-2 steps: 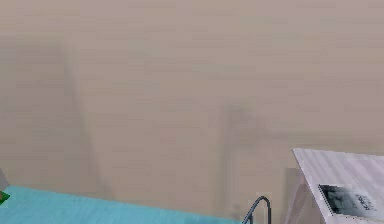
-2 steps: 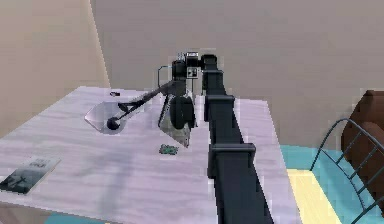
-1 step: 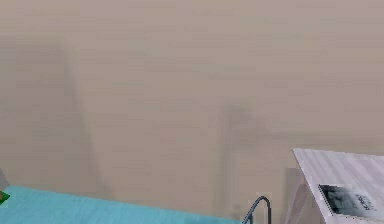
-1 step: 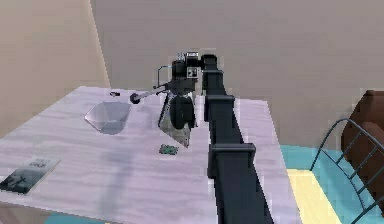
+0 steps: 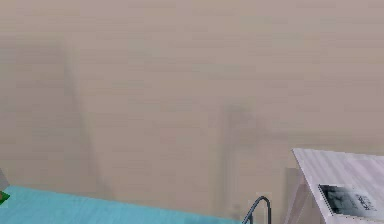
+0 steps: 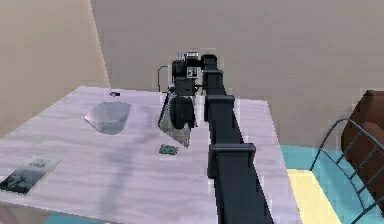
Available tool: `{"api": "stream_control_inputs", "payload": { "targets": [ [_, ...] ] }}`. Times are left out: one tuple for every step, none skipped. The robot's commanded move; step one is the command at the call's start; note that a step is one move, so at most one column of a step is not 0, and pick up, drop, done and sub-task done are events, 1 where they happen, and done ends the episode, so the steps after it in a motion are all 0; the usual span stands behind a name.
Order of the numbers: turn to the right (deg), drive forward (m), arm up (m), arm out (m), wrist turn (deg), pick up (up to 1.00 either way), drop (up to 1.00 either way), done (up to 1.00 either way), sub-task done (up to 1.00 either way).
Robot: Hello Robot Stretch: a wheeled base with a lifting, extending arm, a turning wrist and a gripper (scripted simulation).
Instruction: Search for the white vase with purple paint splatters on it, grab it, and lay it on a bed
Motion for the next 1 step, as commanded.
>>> {"api": "stream_control_inputs", "payload": {
  "targets": [
    [0.0,0.00,0.00,0.00,3.0,0.00,0.00,0.00,0.00]
  ]
}}
